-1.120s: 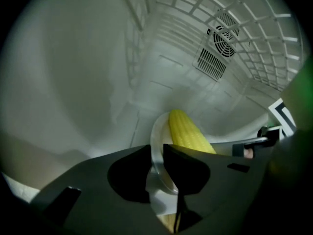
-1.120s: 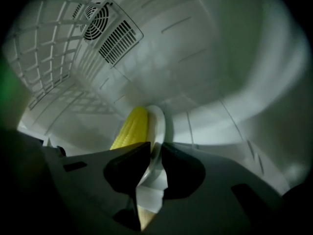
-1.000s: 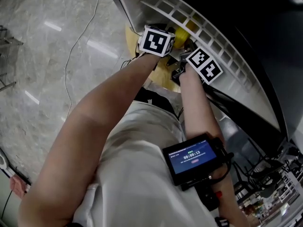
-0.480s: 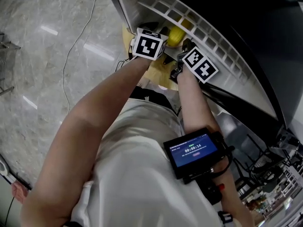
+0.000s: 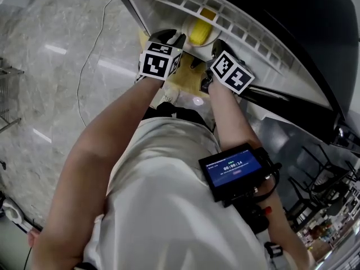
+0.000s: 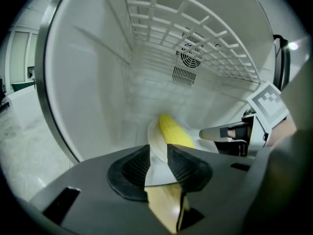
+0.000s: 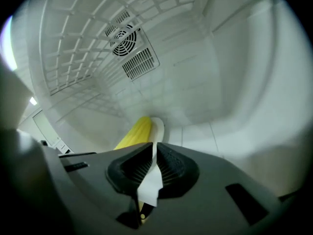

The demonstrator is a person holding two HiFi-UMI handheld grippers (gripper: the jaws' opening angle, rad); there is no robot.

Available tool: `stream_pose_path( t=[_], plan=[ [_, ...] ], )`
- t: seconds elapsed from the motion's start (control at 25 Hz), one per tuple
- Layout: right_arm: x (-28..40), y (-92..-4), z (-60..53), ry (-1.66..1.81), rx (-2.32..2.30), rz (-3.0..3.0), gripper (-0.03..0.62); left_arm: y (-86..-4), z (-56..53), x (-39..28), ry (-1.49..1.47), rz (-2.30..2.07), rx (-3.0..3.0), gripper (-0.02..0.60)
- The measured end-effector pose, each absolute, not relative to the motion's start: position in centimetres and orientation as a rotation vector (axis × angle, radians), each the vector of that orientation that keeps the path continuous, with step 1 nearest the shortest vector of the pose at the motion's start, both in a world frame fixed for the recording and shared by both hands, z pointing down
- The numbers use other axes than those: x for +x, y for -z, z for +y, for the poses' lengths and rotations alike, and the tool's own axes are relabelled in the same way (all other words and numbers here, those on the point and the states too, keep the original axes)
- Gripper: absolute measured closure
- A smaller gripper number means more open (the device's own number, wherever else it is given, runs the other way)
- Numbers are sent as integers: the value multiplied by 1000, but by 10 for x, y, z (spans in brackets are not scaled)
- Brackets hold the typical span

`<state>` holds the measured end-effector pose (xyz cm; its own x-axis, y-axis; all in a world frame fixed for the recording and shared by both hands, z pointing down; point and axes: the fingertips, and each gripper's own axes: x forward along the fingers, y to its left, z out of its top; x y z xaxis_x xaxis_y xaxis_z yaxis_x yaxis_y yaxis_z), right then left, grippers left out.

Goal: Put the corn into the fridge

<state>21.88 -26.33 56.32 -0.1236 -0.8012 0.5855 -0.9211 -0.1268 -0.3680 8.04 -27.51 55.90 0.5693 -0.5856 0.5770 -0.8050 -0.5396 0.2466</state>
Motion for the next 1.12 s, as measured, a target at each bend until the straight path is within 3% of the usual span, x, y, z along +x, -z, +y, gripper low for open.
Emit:
stream_pose_path(
  t=[0.08,0.32,1.12],
  plan=[
    [220,-566,-260,-1093,1959,-1957,576,-560,-270,74,-598,-1120,2312,469],
    [218,-571,-252,-1090,1917,-1980,586,-564,-258,51,-568,-1162,2279,573],
    [136,-485,-127,-906,1686,-2354,588,-483,-88,-21,-242,-1077,2425,574]
  ],
)
